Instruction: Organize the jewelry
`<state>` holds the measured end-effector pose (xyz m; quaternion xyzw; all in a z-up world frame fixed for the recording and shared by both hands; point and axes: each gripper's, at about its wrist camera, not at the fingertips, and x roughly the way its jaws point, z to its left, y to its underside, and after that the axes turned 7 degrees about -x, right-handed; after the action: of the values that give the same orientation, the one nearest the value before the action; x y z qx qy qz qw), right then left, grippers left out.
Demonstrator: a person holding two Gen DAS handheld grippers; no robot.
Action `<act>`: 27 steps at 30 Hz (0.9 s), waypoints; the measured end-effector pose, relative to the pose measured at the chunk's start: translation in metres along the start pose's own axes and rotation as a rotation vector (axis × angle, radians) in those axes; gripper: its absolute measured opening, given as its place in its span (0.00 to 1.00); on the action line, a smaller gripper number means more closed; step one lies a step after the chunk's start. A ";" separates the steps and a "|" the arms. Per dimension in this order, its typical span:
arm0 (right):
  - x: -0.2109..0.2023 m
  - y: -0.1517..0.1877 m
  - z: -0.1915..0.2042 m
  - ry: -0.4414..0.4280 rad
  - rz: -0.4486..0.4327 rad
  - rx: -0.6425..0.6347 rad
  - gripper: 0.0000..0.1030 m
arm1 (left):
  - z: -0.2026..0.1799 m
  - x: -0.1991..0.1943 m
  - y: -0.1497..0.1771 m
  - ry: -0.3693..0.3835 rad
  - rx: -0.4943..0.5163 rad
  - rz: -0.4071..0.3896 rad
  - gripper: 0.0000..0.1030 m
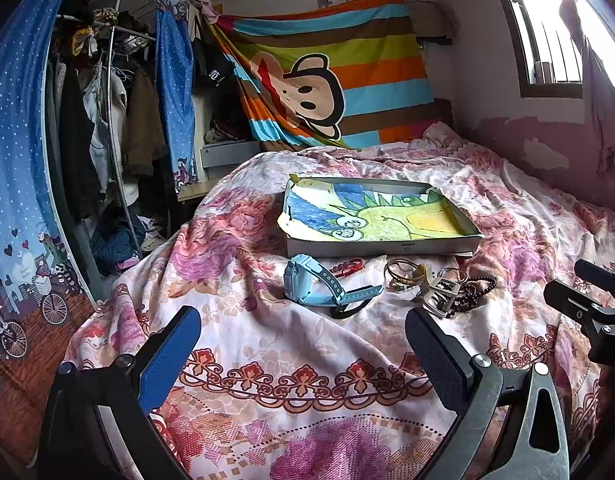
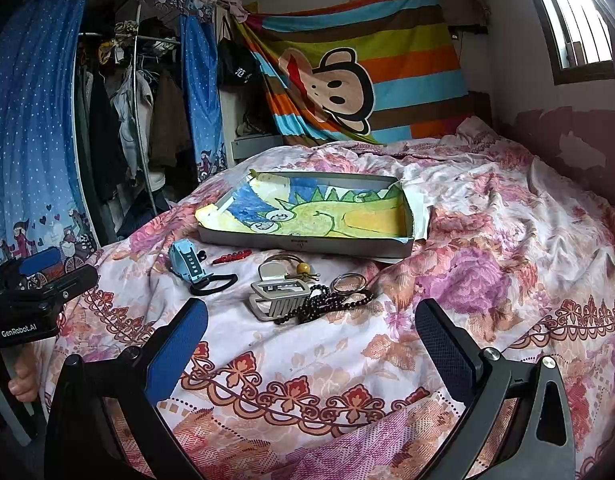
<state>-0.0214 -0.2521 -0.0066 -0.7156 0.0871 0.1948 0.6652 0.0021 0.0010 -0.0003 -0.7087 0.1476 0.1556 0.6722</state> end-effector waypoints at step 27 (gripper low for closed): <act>0.000 0.000 0.000 0.000 0.003 0.000 0.99 | -0.011 -0.003 0.001 0.003 0.006 -0.004 1.00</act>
<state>-0.0215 -0.2517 -0.0068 -0.7153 0.0883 0.1960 0.6649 -0.0006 -0.0095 0.0010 -0.7070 0.1478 0.1528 0.6745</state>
